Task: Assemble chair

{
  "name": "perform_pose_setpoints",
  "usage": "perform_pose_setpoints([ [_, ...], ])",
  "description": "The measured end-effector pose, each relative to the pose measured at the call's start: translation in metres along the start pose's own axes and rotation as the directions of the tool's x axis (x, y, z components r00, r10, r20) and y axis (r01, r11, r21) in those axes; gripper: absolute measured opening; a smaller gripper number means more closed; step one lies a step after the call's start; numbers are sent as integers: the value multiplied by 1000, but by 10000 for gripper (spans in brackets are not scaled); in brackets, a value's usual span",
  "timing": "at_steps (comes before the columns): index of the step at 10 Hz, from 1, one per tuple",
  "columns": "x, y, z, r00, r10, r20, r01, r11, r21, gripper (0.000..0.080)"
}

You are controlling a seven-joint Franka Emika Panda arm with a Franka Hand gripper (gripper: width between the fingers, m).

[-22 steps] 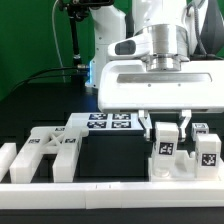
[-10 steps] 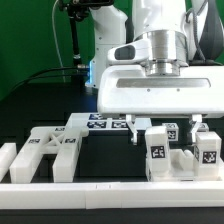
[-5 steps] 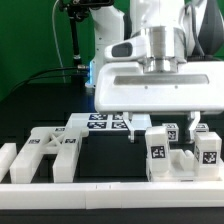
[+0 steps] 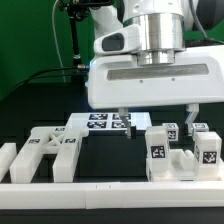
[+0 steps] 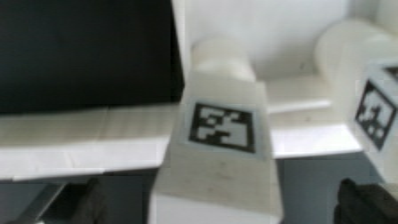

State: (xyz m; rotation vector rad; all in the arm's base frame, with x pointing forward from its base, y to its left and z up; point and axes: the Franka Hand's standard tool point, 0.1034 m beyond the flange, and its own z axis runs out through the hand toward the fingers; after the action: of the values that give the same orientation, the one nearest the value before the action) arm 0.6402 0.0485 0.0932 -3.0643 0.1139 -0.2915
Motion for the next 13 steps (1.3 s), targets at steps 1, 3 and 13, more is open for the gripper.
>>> perform_pose_setpoints([
  [1, -1, -1, 4, 997, 12, 80, -13, 1000, 7, 649],
  [3, 0, -5, 11, 994, 36, 100, -37, 999, 6, 649],
  [13, 0, 4, 13, 635, 769, 77, -766, 639, -66, 289],
])
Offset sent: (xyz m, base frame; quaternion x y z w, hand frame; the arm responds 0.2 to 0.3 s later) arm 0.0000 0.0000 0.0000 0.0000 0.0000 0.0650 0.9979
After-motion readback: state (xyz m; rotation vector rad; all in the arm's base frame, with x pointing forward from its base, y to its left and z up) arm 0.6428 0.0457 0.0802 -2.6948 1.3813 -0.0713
